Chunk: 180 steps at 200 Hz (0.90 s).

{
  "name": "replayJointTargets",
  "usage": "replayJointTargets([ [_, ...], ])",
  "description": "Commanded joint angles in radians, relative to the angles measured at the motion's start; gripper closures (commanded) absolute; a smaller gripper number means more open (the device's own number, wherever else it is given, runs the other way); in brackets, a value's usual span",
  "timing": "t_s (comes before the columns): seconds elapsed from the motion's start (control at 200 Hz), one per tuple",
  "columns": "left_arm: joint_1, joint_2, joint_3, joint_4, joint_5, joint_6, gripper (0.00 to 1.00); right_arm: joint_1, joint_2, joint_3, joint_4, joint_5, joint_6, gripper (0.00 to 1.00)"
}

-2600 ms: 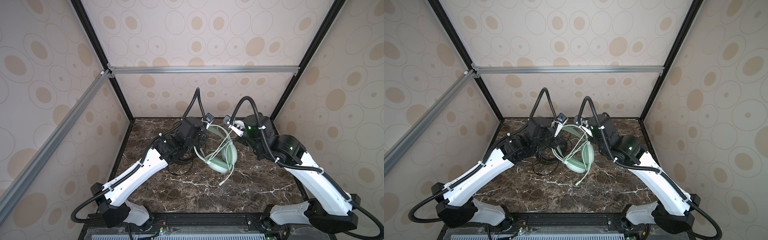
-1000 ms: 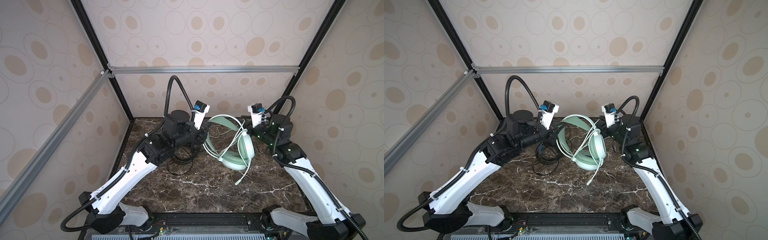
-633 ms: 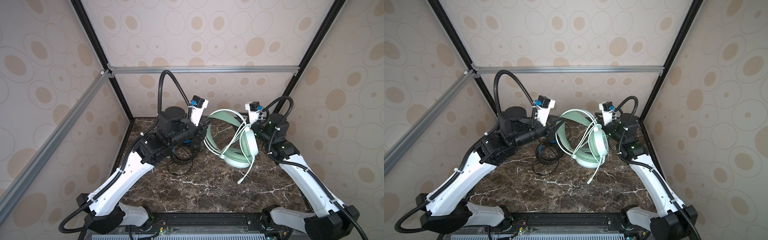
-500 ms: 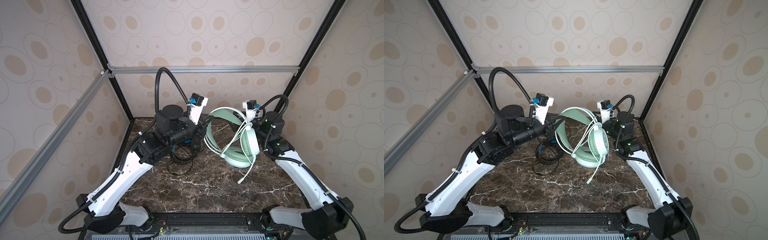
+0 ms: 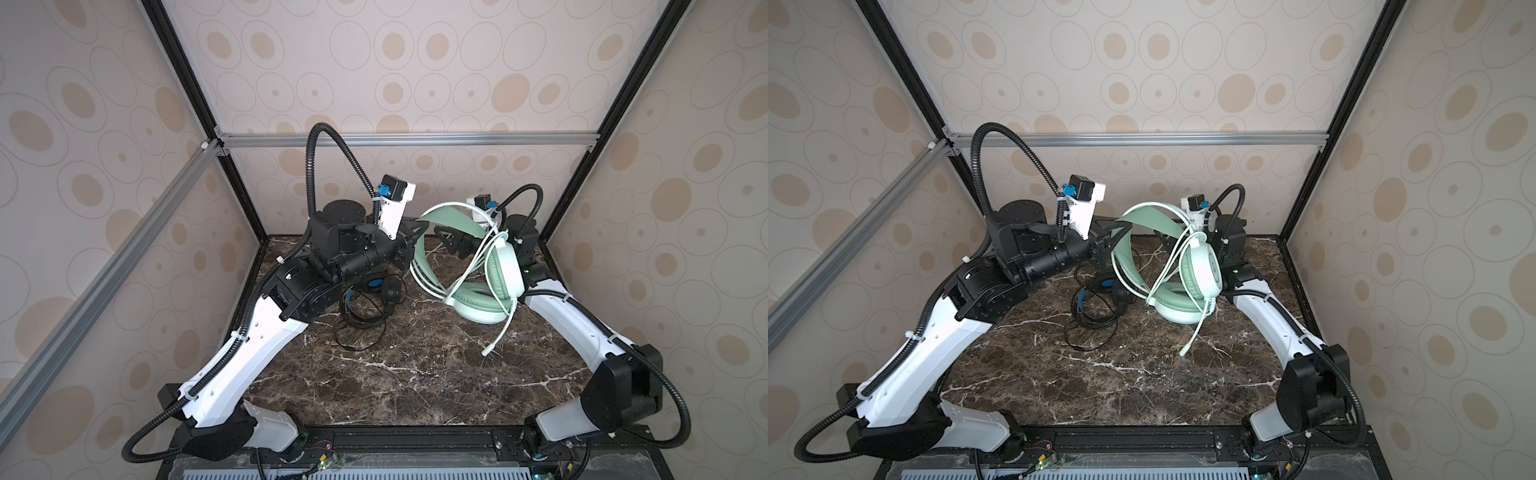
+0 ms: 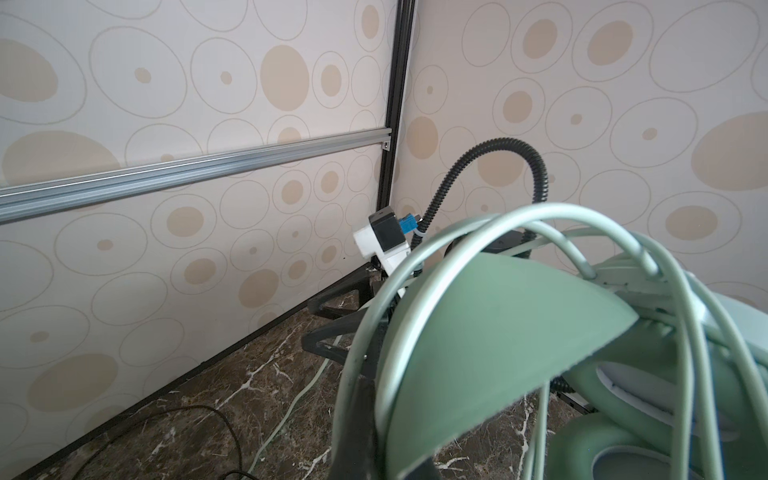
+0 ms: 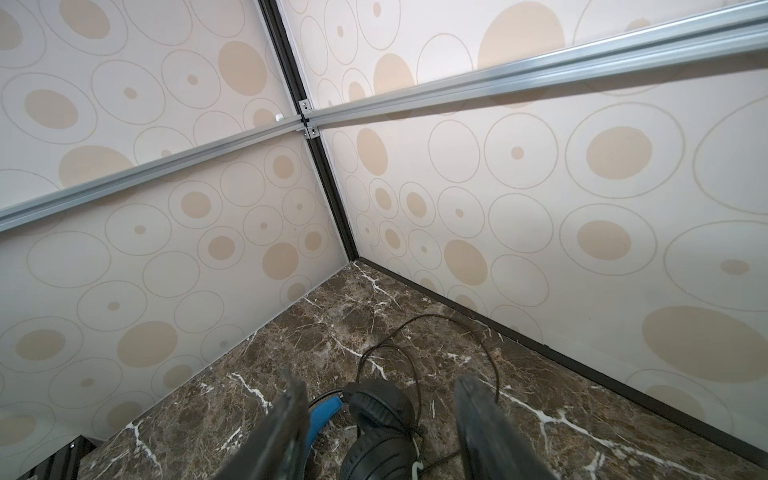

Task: Wrap the headphones
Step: 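Raise the headset with the left gripper while the right gripper lowers toward the table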

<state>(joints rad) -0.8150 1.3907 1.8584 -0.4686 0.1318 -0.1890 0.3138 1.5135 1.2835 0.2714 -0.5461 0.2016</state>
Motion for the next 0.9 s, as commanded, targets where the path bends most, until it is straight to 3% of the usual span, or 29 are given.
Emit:
replayJointTargets([
  [0.0, 0.002, -0.007, 0.086, 0.116, 0.039, -0.061, 1.0, 0.01, 0.068, 0.034, 0.049, -0.006, 0.022, 0.44],
  [0.26, 0.012, 0.021, 0.125, 0.12, 0.049, -0.076, 1.0, 0.021, 0.209, 0.082, 0.092, 0.018, 0.048, 0.49],
  [0.53, 0.029, 0.033, 0.136, 0.138, 0.043, -0.111, 1.0, 0.024, 0.308, 0.11, 0.126, 0.082, 0.077, 0.62],
  [0.76, 0.036, 0.033, 0.128, 0.148, -0.007, -0.126, 1.0, 0.03, 0.325, 0.186, 0.03, 0.131, 0.019, 1.0],
  [0.895, 0.042, 0.023, 0.103, 0.193, -0.034, -0.151, 1.0, 0.03, 0.24, 0.171, -0.074, 0.223, -0.074, 1.0],
])
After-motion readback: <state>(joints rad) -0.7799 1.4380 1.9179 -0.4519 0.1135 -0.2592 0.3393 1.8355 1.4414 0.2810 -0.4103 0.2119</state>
